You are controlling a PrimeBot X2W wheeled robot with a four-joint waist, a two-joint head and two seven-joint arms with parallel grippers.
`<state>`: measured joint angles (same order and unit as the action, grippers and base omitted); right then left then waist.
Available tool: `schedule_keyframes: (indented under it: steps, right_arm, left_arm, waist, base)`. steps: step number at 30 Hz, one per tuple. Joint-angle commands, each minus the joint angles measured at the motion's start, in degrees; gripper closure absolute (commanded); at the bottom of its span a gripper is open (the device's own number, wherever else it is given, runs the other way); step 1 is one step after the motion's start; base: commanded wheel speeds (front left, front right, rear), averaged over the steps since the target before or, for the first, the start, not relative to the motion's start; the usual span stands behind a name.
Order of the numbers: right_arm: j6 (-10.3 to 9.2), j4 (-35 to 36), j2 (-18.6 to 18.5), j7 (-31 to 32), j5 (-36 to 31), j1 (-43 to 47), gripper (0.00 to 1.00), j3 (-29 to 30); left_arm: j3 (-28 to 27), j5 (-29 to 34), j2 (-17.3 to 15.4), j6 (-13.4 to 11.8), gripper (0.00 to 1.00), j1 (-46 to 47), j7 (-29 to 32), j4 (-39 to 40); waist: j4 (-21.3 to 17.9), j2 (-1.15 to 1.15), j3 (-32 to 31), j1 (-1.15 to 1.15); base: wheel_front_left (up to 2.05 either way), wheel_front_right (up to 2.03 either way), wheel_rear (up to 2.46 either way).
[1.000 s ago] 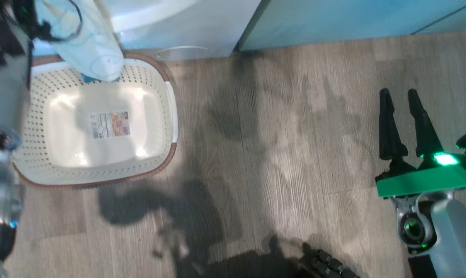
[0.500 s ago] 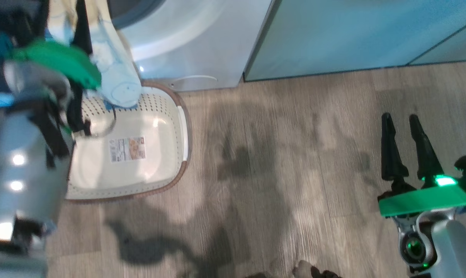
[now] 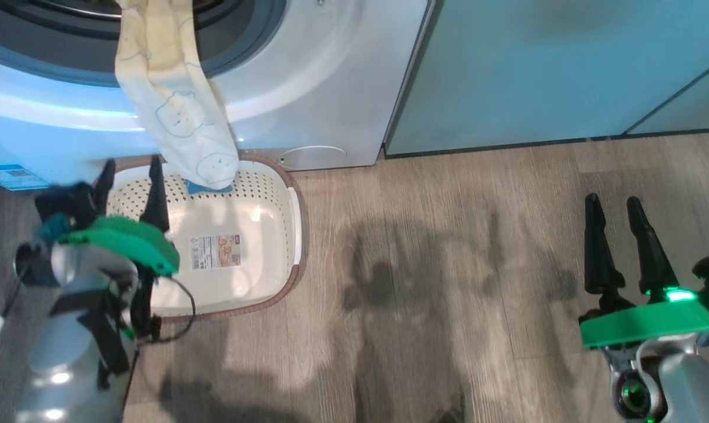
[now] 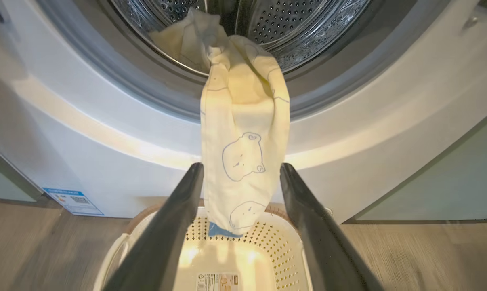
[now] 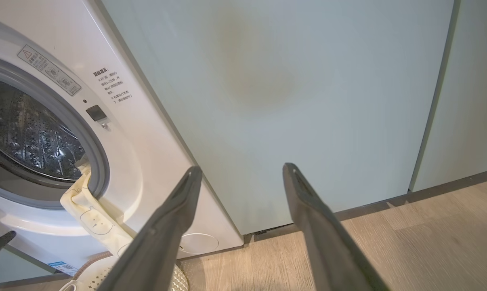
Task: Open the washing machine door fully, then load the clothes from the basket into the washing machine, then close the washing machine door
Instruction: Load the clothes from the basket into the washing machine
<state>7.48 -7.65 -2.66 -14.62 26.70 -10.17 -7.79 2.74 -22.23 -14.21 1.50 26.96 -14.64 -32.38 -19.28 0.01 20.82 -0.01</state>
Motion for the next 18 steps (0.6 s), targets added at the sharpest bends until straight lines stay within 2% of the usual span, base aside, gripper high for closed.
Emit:
schedule_keyframes:
  steps: [1,9,18]
  right_arm:
    - [0.01,1.7,-0.7,-0.4,-0.4,0.7,0.00,-0.8]
    - [0.01,2.0,-0.6,-0.4,-0.1,0.8,0.00,-0.7]
    - [0.01,2.2,-0.5,-0.4,0.1,0.2,0.00,-0.9]
  left_arm:
    - [-2.4,0.8,-1.4,-0.5,0.00,-0.6,-0.4,2.7]
    - [-3.7,1.1,0.2,-1.0,0.00,-6.3,-0.4,6.4]
    - [-3.7,0.3,-0.1,-0.3,0.00,-6.0,-0.2,6.4]
  waist:
    - [0.2,-0.01,-0.1,0.01]
    - [0.6,-0.01,0.7,0.01]
    - [0.4,-0.01,2.4,0.01]
  base:
    - [0.00,0.00,0.00]
    - [0.00,0.00,0.00]
    - [0.00,0.00,0.00]
